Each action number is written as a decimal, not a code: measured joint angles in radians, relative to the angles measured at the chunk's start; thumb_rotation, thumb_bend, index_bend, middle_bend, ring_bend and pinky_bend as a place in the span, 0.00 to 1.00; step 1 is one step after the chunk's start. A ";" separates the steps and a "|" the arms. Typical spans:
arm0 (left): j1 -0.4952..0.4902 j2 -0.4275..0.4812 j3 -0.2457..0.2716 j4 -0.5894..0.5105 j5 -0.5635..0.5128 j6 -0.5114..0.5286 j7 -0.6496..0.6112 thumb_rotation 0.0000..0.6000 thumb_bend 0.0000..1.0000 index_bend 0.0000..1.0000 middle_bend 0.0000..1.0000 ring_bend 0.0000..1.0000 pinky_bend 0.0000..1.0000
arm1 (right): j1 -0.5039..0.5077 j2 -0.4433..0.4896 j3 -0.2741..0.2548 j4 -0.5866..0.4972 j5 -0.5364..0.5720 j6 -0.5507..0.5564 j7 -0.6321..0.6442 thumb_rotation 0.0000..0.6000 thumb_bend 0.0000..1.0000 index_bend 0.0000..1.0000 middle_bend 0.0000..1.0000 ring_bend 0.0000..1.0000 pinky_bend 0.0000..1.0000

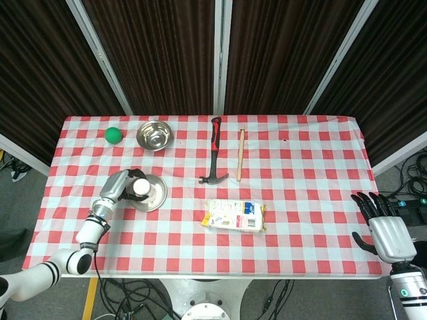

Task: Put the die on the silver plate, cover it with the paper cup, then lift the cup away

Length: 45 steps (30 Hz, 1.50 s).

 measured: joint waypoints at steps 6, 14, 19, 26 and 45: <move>-0.001 -0.019 -0.024 0.056 -0.045 0.003 0.014 1.00 0.23 0.49 0.41 0.30 0.27 | 0.003 -0.007 -0.004 0.007 -0.010 0.000 -0.011 1.00 0.22 0.06 0.04 0.00 0.00; 0.024 0.016 0.027 -0.075 0.047 0.047 0.021 1.00 0.23 0.49 0.41 0.30 0.27 | 0.003 -0.010 -0.002 0.010 -0.011 0.010 -0.008 1.00 0.22 0.06 0.04 0.00 0.00; 0.016 -0.004 -0.001 -0.010 0.003 0.044 0.030 1.00 0.23 0.49 0.41 0.30 0.27 | 0.006 -0.009 0.000 0.008 -0.008 0.009 -0.010 1.00 0.22 0.06 0.04 0.00 0.00; 0.019 -0.017 -0.037 0.038 -0.051 0.030 -0.001 1.00 0.23 0.49 0.41 0.30 0.27 | 0.007 -0.010 -0.005 0.012 -0.009 0.002 -0.004 1.00 0.22 0.06 0.04 0.00 0.00; 0.007 0.009 -0.041 0.031 -0.069 -0.004 0.022 1.00 0.23 0.49 0.41 0.30 0.27 | -0.002 -0.004 -0.005 0.005 -0.010 0.025 -0.002 1.00 0.22 0.06 0.04 0.00 0.00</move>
